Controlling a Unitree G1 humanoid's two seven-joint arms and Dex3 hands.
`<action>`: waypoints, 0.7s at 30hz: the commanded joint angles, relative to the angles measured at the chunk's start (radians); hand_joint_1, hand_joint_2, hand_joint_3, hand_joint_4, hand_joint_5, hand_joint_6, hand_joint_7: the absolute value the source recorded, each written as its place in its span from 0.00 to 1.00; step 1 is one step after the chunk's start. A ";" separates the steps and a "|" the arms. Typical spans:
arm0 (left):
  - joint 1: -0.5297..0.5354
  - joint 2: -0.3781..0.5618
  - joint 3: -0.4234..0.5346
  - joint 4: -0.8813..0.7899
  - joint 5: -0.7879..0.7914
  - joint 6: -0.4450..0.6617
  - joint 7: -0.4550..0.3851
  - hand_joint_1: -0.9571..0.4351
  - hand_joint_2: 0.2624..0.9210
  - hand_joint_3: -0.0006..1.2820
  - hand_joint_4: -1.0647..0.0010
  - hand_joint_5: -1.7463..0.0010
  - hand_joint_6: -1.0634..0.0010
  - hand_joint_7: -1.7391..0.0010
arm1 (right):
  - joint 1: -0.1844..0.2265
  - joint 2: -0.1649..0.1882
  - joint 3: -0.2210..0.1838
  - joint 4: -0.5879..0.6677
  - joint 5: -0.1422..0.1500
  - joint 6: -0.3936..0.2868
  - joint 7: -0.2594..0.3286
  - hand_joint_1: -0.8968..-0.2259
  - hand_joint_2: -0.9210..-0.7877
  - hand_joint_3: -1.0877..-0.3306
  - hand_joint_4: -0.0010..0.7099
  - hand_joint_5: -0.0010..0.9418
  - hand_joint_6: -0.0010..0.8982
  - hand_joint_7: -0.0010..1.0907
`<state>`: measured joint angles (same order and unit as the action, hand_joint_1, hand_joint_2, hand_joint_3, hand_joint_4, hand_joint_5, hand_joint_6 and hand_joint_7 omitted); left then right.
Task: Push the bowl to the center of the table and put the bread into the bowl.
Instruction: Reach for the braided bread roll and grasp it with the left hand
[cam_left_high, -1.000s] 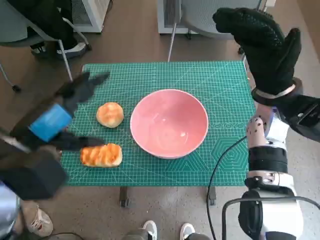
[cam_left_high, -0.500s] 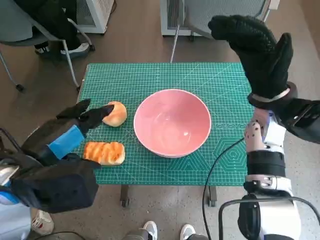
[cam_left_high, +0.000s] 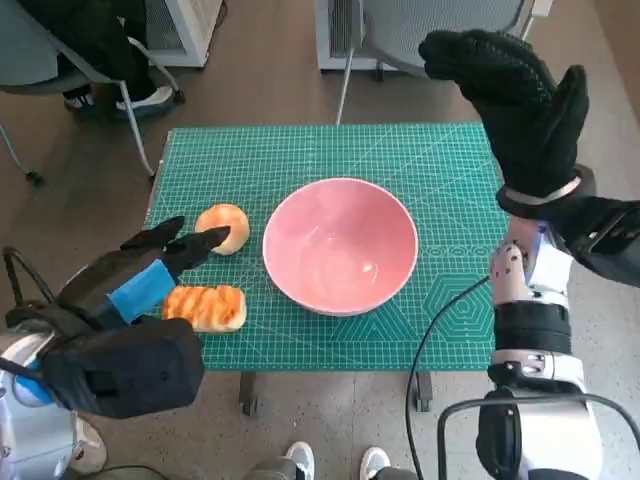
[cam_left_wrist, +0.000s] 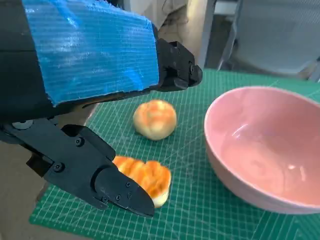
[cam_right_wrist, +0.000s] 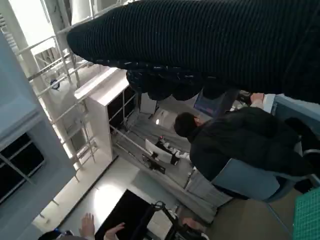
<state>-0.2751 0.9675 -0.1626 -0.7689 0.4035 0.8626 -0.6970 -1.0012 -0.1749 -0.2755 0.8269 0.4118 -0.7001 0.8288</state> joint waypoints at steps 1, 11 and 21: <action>0.030 -0.013 -0.037 0.040 0.034 -0.023 0.025 0.51 0.65 0.01 0.94 1.00 0.75 1.00 | 0.028 0.006 0.001 0.012 0.011 0.010 0.010 0.26 0.00 0.40 0.42 0.00 0.41 0.03; 0.022 -0.056 -0.111 0.133 0.095 -0.041 0.046 0.51 0.67 0.01 0.92 1.00 0.74 1.00 | 0.032 0.004 0.007 0.004 0.018 0.023 0.007 0.25 0.00 0.40 0.42 0.00 0.41 0.03; 0.004 -0.120 -0.182 0.266 0.154 -0.040 0.061 0.52 0.67 0.01 0.92 1.00 0.74 1.00 | 0.041 0.008 0.008 -0.012 0.023 0.031 0.006 0.25 0.00 0.40 0.43 0.01 0.42 0.03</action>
<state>-0.2594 0.8707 -0.3147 -0.5495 0.5294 0.8228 -0.6450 -0.9881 -0.1746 -0.2709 0.8172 0.4297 -0.6810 0.8297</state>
